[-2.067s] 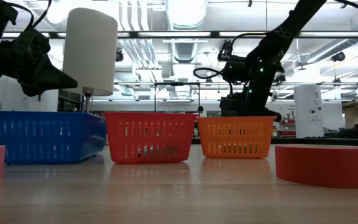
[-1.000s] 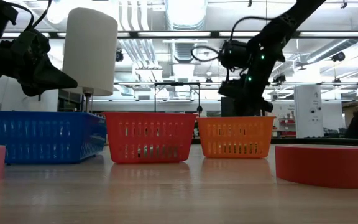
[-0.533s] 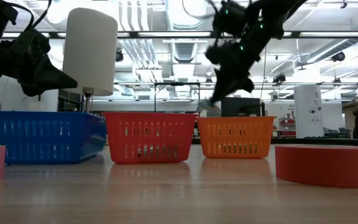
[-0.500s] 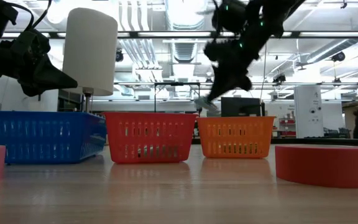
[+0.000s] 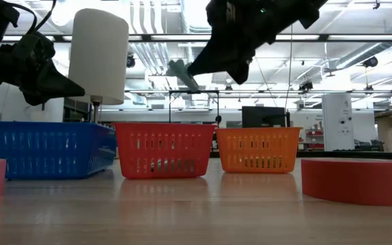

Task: Pick and place Stapler, Stapler remover, tape
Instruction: Put the blue staple remover into the red bin

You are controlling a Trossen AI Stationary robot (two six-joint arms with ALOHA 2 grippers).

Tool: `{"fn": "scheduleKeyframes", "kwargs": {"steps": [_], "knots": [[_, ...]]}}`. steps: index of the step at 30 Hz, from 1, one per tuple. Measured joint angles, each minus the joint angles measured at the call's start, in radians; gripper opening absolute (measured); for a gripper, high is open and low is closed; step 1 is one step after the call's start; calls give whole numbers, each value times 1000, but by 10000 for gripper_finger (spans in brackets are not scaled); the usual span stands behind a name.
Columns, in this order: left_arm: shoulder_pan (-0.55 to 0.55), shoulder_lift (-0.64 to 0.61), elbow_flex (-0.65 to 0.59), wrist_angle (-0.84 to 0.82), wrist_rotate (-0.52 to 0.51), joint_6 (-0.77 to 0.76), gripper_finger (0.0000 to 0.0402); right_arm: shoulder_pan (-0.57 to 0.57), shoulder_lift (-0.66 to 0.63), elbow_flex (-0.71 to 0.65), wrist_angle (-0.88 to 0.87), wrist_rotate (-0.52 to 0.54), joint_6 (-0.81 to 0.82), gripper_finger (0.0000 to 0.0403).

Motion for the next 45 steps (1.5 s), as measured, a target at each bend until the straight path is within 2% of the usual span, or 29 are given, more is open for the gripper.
{"fn": "scheduleKeyframes", "kwargs": {"steps": [13, 45], "knots": [[0, 0, 0, 0, 0, 0, 37, 13, 155, 51, 11, 0, 16, 8], [0, 0, 0, 0, 0, 0, 37, 13, 161, 46, 10, 0, 33, 9]]}}
